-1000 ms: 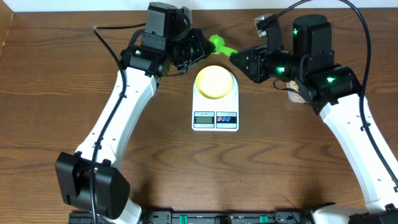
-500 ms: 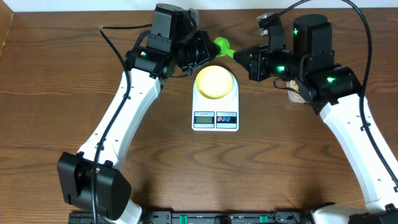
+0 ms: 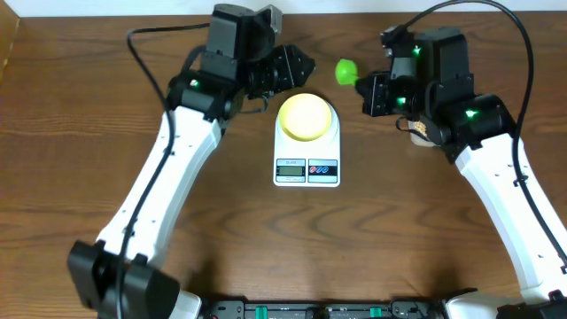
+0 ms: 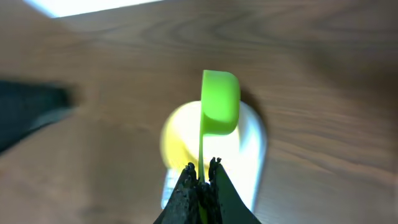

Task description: Scoop item into bowl and weigh 50g on scale

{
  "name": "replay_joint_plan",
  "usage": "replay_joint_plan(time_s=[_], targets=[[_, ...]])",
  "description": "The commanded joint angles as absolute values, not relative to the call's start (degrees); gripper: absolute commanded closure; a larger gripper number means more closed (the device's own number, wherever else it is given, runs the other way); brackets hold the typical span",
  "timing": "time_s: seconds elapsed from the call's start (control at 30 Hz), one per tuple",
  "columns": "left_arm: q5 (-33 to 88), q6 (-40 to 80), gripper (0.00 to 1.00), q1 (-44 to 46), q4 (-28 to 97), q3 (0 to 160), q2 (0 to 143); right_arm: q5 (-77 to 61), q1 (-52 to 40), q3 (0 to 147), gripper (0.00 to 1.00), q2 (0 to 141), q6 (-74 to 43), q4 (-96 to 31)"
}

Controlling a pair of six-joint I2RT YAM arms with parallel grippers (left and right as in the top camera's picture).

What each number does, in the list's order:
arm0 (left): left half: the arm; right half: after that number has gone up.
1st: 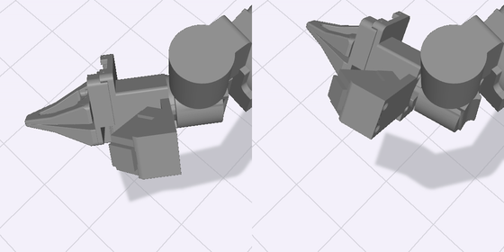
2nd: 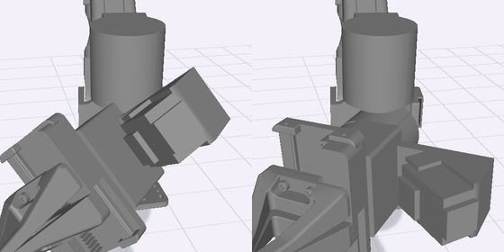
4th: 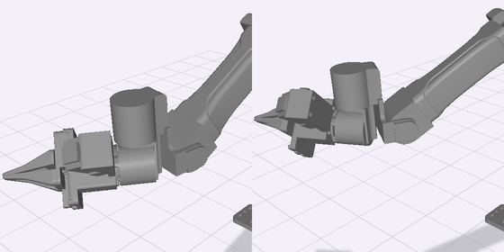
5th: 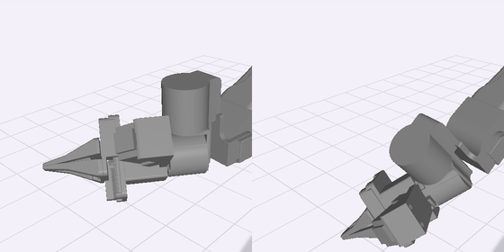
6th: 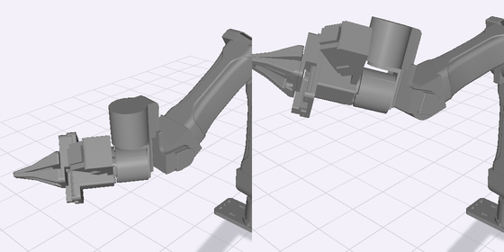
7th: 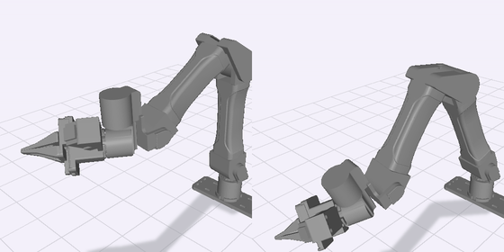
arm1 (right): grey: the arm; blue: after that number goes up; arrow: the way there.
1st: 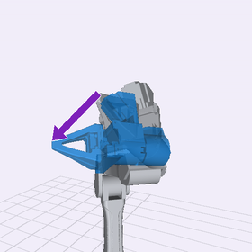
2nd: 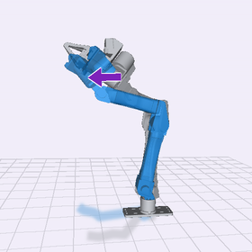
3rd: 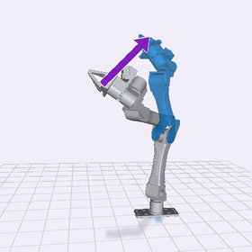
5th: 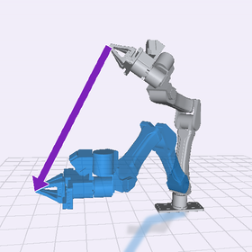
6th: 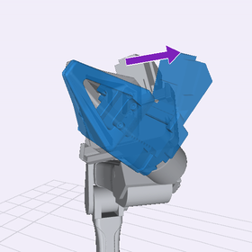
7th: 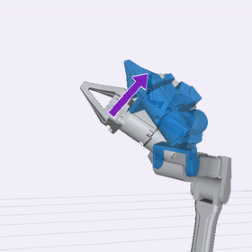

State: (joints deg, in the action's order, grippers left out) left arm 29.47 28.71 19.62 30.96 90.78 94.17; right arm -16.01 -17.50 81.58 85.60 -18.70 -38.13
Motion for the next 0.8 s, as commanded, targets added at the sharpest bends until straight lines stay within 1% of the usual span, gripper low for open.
replay_joint_plan(time_s=[0.0,0.1,0.23,0.33,0.53,0.77], targets=[[24.7,19.6,0.57,21.0,37.1,91.3,90.3,-1.8,-18.0,82.1,0.99,85.4,-20.6,-40.5],[22.1,12.1,0.57,24.0,46.5,91.3,88.2,4.3,-18.0,82.1,0.99,85.1,-20.8,-44.0],[18.6,3.5,0.56,31.2,56.9,91.2,87.1,10.4,-18.0,82.1,0.99,84.8,-21.3,-47.9],[16.1,0.2,0.56,36.3,60.4,89.1,87.3,13.0,-17.9,82.1,0.99,84.8,-21.3,-49.8],[16.2,-0.2,0.56,41.5,55.3,82.9,88.4,13.4,-16.3,82.1,0.99,84.7,-21.5,-51.9],[14.4,0.3,0.56,41.9,47.4,75.0,91.9,13.4,-14.1,82.1,0.99,84.4,-21.4,-54.9]])
